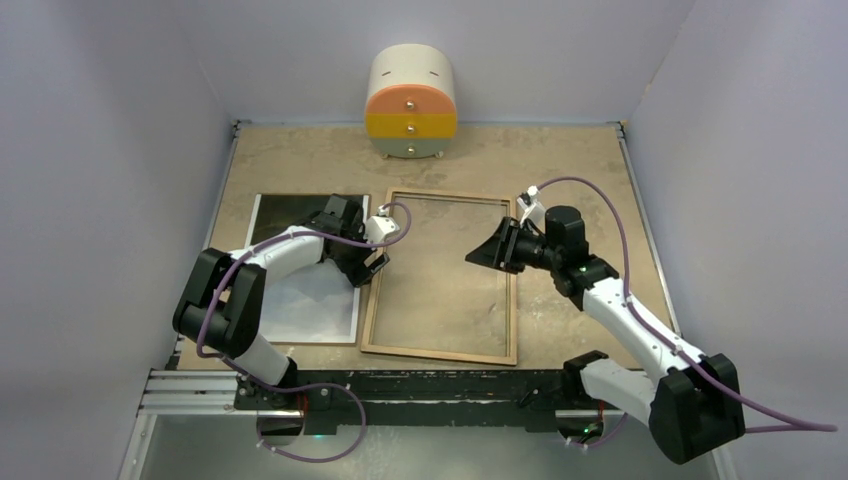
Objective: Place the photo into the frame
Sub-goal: Place the photo frame item in the photo frame.
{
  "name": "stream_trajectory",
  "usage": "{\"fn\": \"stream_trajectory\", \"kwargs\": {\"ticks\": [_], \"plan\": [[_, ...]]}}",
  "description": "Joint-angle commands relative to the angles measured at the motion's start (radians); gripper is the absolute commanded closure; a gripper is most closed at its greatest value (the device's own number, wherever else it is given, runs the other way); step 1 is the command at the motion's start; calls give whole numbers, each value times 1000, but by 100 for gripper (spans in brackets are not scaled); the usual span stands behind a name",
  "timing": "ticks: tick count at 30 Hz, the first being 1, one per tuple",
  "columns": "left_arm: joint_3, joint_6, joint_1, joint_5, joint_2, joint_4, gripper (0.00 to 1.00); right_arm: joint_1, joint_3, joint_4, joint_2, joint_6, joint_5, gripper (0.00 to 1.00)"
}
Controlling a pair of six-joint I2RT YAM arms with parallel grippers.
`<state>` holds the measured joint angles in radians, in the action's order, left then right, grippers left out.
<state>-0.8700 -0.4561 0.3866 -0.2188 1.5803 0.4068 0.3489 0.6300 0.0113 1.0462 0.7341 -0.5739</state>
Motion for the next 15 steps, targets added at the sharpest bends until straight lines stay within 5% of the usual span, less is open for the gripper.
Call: {"fn": "stream_trajectory", "kwargs": {"ticks": [1,5,15], "plan": [[0,4,5,-58,-11,-30,17,4,-12,70,0,37,-64,59],[-7,12,-6,-82,-11,-22,18,4,-20,101,-11,59,-65,73],[-14,22,-30,-126,-12,-24,19,5,-33,213,7,123,-106,88]]}}
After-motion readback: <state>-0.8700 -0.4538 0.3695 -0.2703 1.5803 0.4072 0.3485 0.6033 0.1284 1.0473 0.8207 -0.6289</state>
